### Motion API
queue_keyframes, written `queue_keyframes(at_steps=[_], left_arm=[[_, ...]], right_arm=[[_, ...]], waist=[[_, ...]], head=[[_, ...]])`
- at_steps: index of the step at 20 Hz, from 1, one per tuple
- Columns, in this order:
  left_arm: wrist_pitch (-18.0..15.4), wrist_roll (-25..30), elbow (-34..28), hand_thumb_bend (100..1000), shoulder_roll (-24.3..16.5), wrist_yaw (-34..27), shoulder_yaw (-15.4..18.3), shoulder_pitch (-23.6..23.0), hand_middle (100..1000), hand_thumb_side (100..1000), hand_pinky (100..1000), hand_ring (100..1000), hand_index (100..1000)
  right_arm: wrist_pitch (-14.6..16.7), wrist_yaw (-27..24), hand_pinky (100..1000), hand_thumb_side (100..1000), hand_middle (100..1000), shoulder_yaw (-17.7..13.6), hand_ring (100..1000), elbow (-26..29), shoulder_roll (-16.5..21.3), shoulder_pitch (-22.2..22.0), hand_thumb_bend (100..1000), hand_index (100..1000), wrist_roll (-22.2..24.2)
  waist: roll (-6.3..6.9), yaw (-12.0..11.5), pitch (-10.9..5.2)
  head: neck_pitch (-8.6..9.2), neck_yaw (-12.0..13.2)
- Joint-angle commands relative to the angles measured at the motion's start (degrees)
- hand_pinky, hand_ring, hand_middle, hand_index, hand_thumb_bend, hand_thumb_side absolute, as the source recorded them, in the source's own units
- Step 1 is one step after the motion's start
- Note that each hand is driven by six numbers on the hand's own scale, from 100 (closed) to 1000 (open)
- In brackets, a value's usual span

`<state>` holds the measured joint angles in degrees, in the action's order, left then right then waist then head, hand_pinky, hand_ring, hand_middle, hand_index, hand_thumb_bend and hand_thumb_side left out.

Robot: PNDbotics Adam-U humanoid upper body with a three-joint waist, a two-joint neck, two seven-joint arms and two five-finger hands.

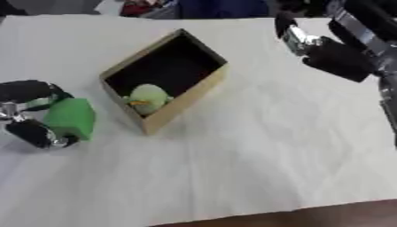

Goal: Pick up objects on the table and place them in the box.

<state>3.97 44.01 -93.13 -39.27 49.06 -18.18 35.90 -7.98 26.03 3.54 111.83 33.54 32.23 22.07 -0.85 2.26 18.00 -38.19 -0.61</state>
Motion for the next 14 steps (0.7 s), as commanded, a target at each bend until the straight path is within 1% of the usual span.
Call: queue_keyframes(at_steps=[1,5,9,14], left_arm=[[0.4,0.1,-2.4,219,-1.8,0.6,0.5,0.7,609,480,677,765,796],[0.4,1.1,-5.0,166,-2.8,1.2,1.0,1.2,606,478,676,763,795],[1.0,2.0,-7.2,123,-3.2,0.3,2.0,2.4,603,485,668,758,792],[1.9,2.8,-10.0,100,-3.7,-0.8,3.3,5.0,601,504,664,756,789]], right_arm=[[-0.1,-0.3,876,930,800,-0.8,869,0.3,0.8,0.3,120,905,0.0],[-0.1,-0.3,876,928,800,-1.0,869,0.3,0.8,0.2,116,903,-0.2],[-0.1,-0.2,877,928,800,-0.9,870,0.3,0.8,0.2,110,902,-0.2],[0.0,-0.1,878,928,800,-1.0,870,0.2,0.8,0.0,109,901,-0.2]], waist=[[0.15,-0.1,-1.31],[0.31,-0.2,-1.56],[0.43,-0.2,-1.8],[0.69,0.0,-2.1]], head=[[0.38,-0.2],[0.23,-0.5],[0.03,-0.9],[-0.22,-1.1]])
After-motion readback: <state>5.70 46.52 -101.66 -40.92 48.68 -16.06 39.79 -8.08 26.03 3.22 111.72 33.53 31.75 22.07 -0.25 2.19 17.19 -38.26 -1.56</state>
